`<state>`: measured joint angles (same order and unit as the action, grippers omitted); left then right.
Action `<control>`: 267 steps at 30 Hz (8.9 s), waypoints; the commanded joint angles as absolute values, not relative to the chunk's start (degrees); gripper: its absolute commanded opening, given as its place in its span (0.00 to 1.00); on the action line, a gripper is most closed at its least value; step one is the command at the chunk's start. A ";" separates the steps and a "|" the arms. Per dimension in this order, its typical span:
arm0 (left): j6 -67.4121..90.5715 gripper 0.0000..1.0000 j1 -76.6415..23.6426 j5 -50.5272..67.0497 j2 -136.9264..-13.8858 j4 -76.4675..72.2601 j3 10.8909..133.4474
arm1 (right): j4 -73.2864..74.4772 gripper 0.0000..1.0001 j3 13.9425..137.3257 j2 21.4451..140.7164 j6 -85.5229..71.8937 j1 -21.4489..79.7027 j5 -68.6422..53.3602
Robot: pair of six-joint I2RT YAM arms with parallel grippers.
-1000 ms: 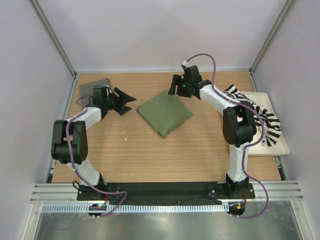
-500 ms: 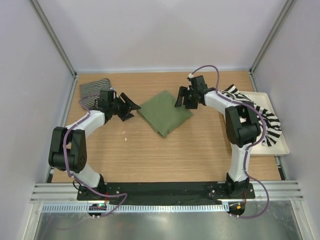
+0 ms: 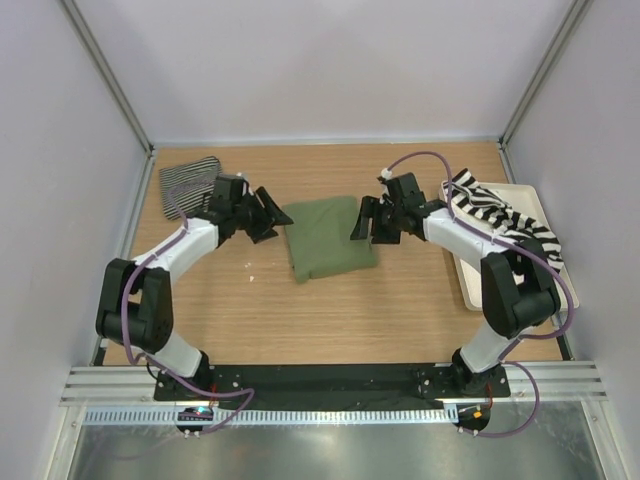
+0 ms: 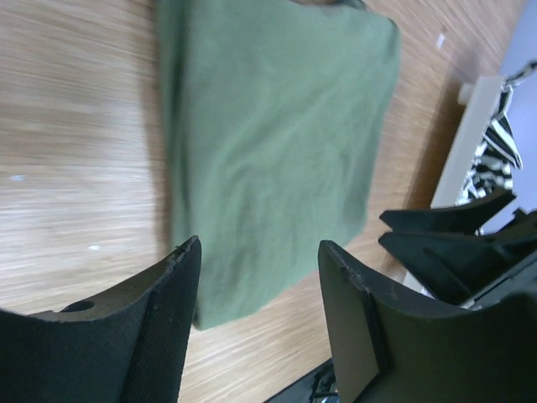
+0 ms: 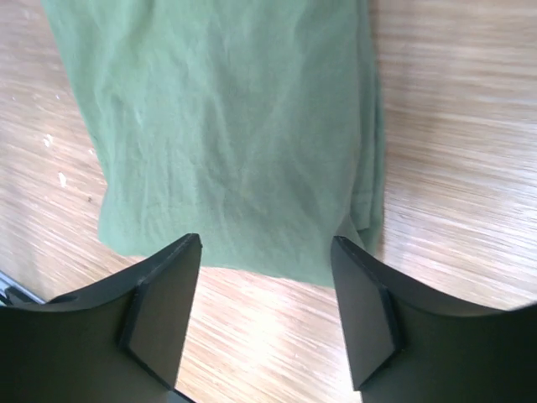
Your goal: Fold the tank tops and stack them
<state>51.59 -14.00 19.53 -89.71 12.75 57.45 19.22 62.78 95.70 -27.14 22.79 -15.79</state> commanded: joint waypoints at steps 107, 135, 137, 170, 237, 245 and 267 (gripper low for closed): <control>43.60 0.71 3.23 13.84 -52.29 44.11 48.60 | -10.53 0.69 67.74 107.65 -56.95 50.71 -9.40; 34.19 0.68 10.02 17.83 -50.62 48.43 50.01 | -6.51 0.02 69.89 114.98 -58.10 56.08 0.80; 34.54 0.68 9.50 17.58 -50.63 48.08 49.92 | -4.59 0.01 65.84 111.30 -56.17 55.55 -1.49; 55.46 0.61 -2.37 1.41 -55.46 23.83 23.30 | 0.35 0.52 61.52 109.16 -48.25 53.09 -9.93; 56.86 0.00 -24.25 -1.58 -85.95 13.19 62.57 | 24.26 0.01 79.90 96.60 -31.73 31.03 -10.45; 59.15 0.00 -28.56 -1.14 -92.54 12.39 64.95 | 23.21 0.01 72.60 94.66 -31.03 24.35 -15.20; 59.33 0.71 -33.75 -4.82 -92.20 11.34 57.92 | 20.49 0.61 65.13 93.69 -30.14 19.26 -20.99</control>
